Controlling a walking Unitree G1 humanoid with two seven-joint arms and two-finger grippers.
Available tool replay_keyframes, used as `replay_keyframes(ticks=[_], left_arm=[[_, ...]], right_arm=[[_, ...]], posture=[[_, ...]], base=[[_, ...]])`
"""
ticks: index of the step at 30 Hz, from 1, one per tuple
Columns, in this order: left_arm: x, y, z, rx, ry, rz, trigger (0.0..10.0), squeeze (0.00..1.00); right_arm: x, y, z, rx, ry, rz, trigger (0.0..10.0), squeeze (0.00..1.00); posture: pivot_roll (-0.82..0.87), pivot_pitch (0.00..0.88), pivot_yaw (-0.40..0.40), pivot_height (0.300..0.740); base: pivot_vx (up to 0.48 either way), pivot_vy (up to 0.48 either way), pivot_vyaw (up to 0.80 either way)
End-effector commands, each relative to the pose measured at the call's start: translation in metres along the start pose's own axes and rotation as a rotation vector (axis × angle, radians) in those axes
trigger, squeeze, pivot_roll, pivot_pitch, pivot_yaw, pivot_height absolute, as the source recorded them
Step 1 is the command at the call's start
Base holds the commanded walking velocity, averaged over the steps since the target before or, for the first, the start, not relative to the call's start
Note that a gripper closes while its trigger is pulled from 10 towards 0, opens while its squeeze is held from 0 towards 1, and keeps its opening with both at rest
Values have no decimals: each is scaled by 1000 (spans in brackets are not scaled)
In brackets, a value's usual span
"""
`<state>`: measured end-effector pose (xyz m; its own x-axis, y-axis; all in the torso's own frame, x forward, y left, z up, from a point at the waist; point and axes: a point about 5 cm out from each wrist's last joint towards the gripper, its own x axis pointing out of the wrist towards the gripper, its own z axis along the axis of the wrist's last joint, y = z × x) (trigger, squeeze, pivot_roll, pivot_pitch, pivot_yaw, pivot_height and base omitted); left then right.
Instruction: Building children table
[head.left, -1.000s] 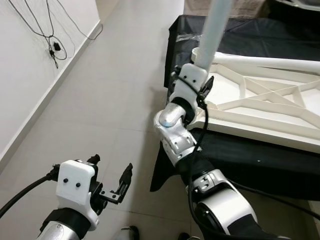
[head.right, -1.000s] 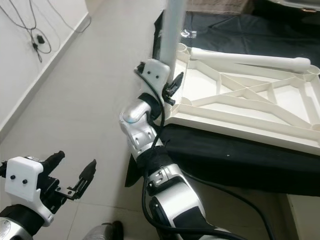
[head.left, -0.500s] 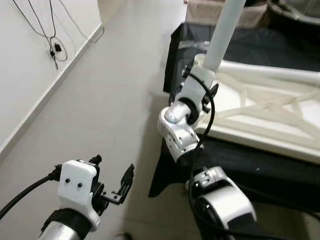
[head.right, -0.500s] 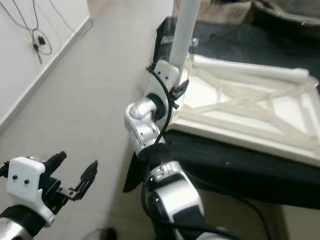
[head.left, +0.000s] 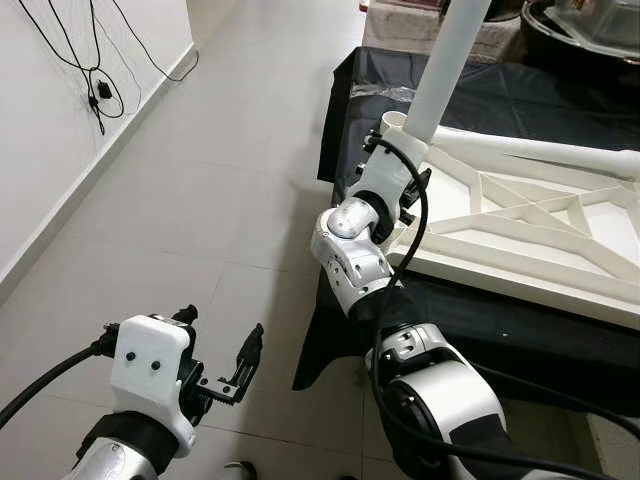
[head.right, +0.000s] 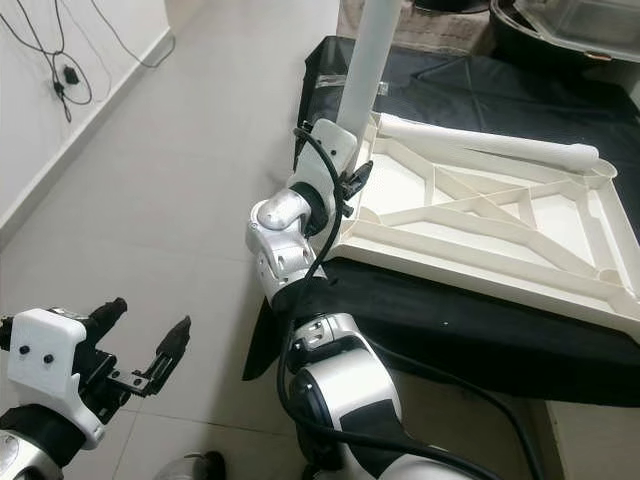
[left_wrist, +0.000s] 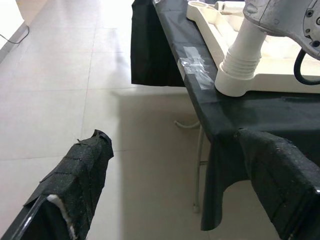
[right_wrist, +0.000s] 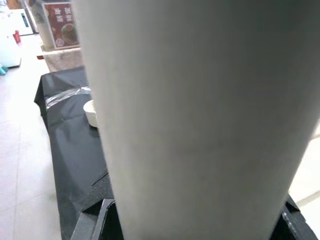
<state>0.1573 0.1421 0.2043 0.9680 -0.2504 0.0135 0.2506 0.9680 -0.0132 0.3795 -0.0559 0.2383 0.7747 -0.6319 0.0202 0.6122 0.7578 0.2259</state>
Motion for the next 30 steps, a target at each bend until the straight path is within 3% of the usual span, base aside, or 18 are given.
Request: replay_keyframes(ticks=[1, 7, 10, 11, 12, 13, 14, 16, 17, 19, 21, 22, 23, 25, 27, 28, 30], left_arm=[[-1, -1, -5, -2, 30, 1, 10000, 0], [-1, -1, -5, 2, 30, 0, 10000, 0], [-1, 0, -5, 3, 28, 2, 10000, 0], [0, 0, -5, 2, 28, 0, 10000, 0], [0, 0, -5, 2, 28, 0, 10000, 0], [0, -1, -5, 2, 28, -2, 10000, 0], [0, -1, -5, 2, 28, -2, 10000, 0], [-1, -1, -4, 4, 24, -4, 10000, 0], [-1, -1, -4, 4, 24, -4, 10000, 0], [-1, -2, -4, 4, 23, -2, 10000, 0], [-1, -2, -4, 4, 23, -2, 10000, 0], [1, -3, -5, 8, 25, -4, 10000, 0], [1, -3, -5, 8, 25, -4, 10000, 0], [2, -3, -5, 13, 27, -8, 10000, 0], [2, -3, -5, 14, 27, -9, 10000, 0], [4, -3, -6, 11, 25, -7, 10000, 0], [4, -3, -6, 10, 24, -6, 10000, 0]], right_arm=[[-30, -37, -111, -50, 637, -152, 10000, 0], [-19, -49, -112, -51, 658, -253, 10000, 0], [-11, -48, -105, -29, 612, -245, 10000, 0], [-6, -40, -93, -15, 524, -179, 10000, 0], [-6, -40, -93, -15, 524, -179, 10000, 0], [-1, -28, -74, 7, 399, -86, 10000, 0], [-1, -28, -74, 7, 399, -86, 10000, 0], [1, -10, -40, 35, 179, 61, 10000, 0], [1, -10, -40, 35, 179, 61, 10000, 0], [0, 5, -3, 37, -84, 191, 10000, 0], [0, 5, -3, 37, -84, 191, 10000, 0], [-11, 23, 23, 46, -280, 443, 10000, 0], [-11, 23, 23, 46, -280, 443, 10000, 0], [-18, 30, 30, 51, -337, 582, 10000, 0], [-19, 31, 30, 52, -339, 597, 10000, 0], [-20, 34, 28, 145, -270, 791, 10000, 0], [-21, 35, 28, 192, -250, 874, 10000, 0]], posture=[[180, 307, -26, 740], [180, 306, -26, 740], [180, 306, -26, 740], [173, 306, -26, 740], [173, 306, -26, 740], [173, 306, -26, 740], [173, 306, -26, 740], [174, 307, -28, 740], [174, 307, -28, 740], [174, 307, -28, 740], [174, 307, -28, 740], [172, 303, -26, 740], [172, 303, -26, 740], [168, 302, -26, 740], [168, 302, -26, 740], [165, 299, -28, 740], [165, 299, -28, 740]], base=[[0, 0, 0], [0, 0, 0], [0, 0, 0], [0, 0, 0], [0, 0, 0], [0, 0, 0], [0, 0, 0], [0, 0, 0], [0, 0, 0], [0, 0, 0], [0, 0, 0], [0, 0, 0], [0, 0, 0], [0, 0, 0], [0, 0, 0], [0, 0, 0], [0, 0, 0]])
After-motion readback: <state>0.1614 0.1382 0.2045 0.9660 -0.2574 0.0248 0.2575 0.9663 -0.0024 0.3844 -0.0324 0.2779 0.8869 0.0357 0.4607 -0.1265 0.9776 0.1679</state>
